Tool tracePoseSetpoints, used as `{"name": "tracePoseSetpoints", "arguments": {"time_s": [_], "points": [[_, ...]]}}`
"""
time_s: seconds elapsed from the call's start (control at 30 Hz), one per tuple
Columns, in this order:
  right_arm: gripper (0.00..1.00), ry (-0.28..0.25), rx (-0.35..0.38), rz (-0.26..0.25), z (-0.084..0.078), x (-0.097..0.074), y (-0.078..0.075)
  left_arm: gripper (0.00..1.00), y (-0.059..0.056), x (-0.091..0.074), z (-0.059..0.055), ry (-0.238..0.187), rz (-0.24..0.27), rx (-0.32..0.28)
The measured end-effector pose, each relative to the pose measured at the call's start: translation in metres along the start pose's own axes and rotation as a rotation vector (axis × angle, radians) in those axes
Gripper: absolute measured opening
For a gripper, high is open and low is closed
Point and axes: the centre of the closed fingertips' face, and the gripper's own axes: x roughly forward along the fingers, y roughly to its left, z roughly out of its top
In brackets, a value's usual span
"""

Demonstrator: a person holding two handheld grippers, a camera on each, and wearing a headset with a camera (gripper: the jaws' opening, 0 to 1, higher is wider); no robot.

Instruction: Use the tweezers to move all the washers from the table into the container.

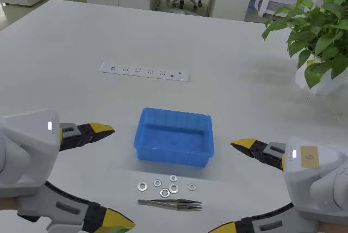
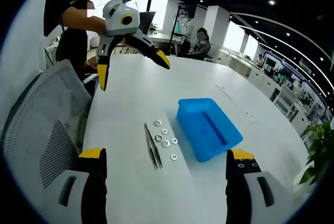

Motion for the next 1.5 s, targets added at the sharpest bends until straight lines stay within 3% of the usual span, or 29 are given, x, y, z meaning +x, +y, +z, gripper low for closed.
{"name": "tracePoseSetpoints", "arguments": {"time_s": [0.87,1.5], "points": [[0.95,0.005,-0.007,-0.002,0.0,-0.001,0.002,1.0,-0.002,-0.003,-0.001,0.01,0.01,0.004],[0.92,0.029,0.001,-0.02,-0.008,0.002,-0.008,1.0,0.008,0.005,-0.005,0.022,0.029,0.014]]}}
